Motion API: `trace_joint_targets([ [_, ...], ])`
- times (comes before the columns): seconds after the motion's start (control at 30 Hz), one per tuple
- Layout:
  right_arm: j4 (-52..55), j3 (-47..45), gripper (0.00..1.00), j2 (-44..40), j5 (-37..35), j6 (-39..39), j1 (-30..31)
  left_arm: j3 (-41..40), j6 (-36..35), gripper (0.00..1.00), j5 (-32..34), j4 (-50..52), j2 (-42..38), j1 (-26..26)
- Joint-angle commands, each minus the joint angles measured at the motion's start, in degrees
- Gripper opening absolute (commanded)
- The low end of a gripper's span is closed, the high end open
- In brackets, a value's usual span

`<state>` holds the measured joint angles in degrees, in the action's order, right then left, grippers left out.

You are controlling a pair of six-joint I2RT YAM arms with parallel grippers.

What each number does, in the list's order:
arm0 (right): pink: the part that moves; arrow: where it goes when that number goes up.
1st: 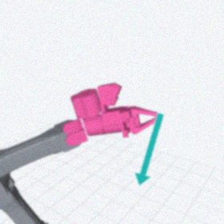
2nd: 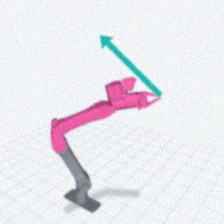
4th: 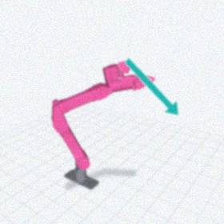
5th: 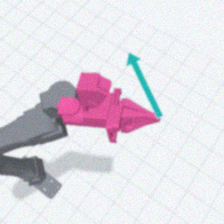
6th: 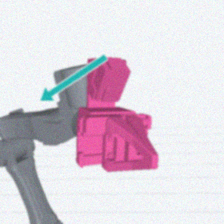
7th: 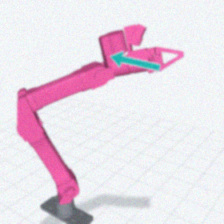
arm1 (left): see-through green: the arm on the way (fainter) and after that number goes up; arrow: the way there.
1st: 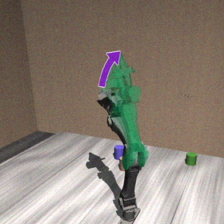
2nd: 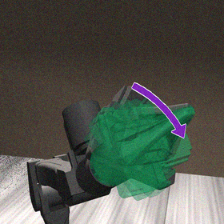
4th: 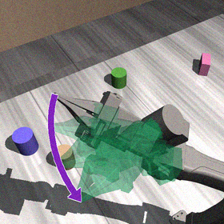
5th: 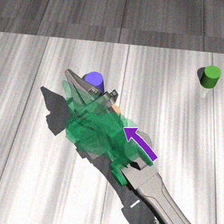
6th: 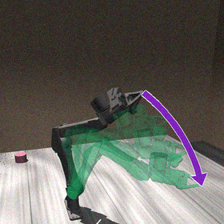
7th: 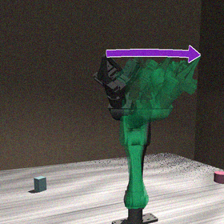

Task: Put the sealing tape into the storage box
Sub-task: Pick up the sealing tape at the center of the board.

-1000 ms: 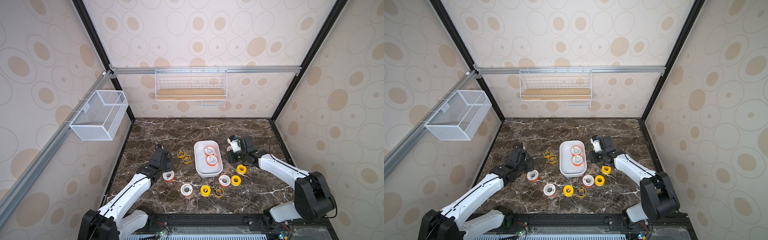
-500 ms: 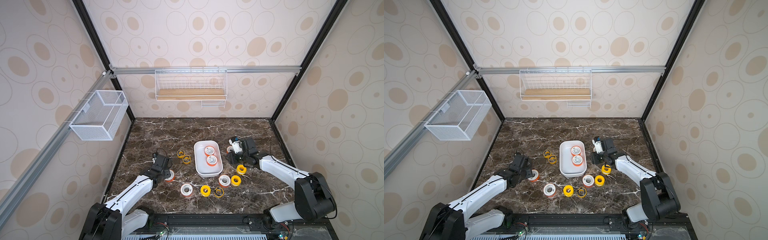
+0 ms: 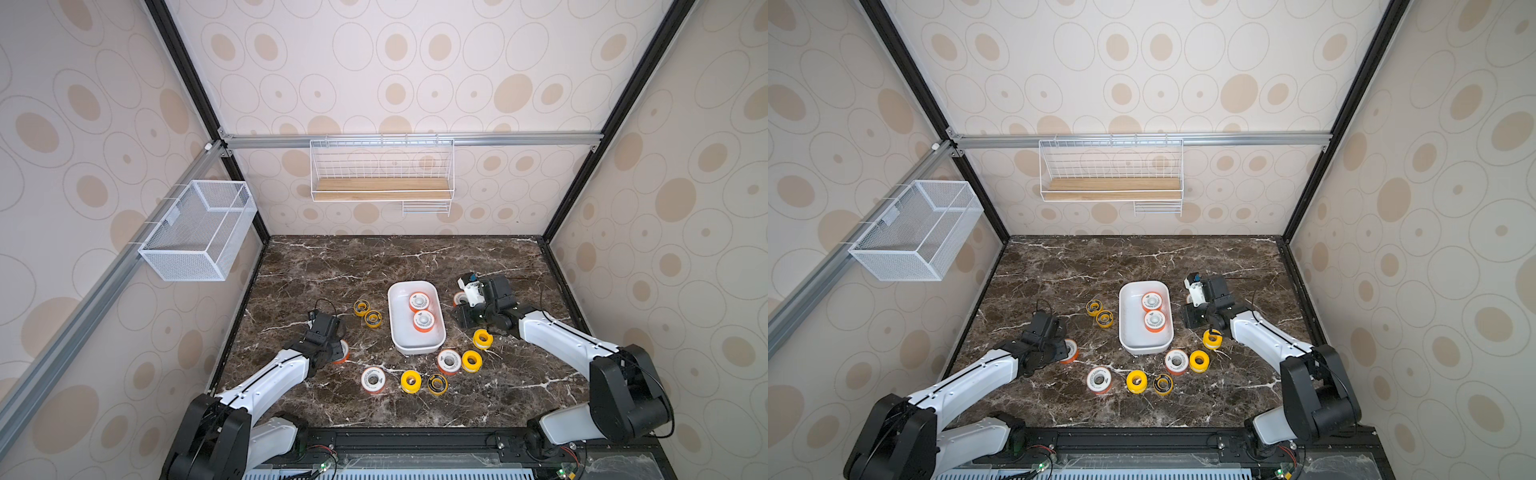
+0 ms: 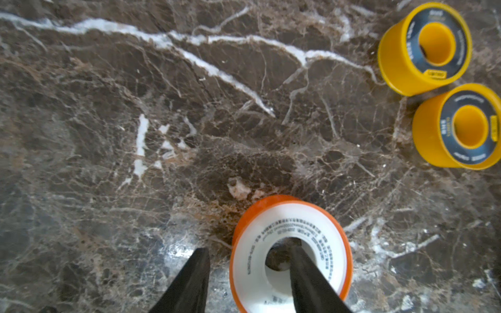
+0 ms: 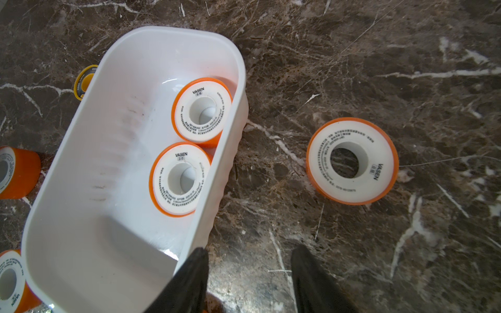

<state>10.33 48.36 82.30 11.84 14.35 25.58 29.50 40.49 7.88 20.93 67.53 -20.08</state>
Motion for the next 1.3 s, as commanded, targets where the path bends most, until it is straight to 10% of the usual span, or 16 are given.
trace_joint_targets([
  [0.0,0.3,-0.2,0.55,-0.3,-0.1,-0.6,-0.4,0.1,-0.3,0.49,-1.6,-1.2,2.0,0.3],
  [0.63,0.4,1.1,0.55,2.2,6.9,-1.3,-0.3,0.5,0.0,0.25,-1.3,-2.3,5.0,0.3],
  [1.27,2.1,5.2,0.5,10.0,21.2,-2.7,0.1,11.1,-3.6,0.24,-8.6,3.4,-3.5,-3.5],
])
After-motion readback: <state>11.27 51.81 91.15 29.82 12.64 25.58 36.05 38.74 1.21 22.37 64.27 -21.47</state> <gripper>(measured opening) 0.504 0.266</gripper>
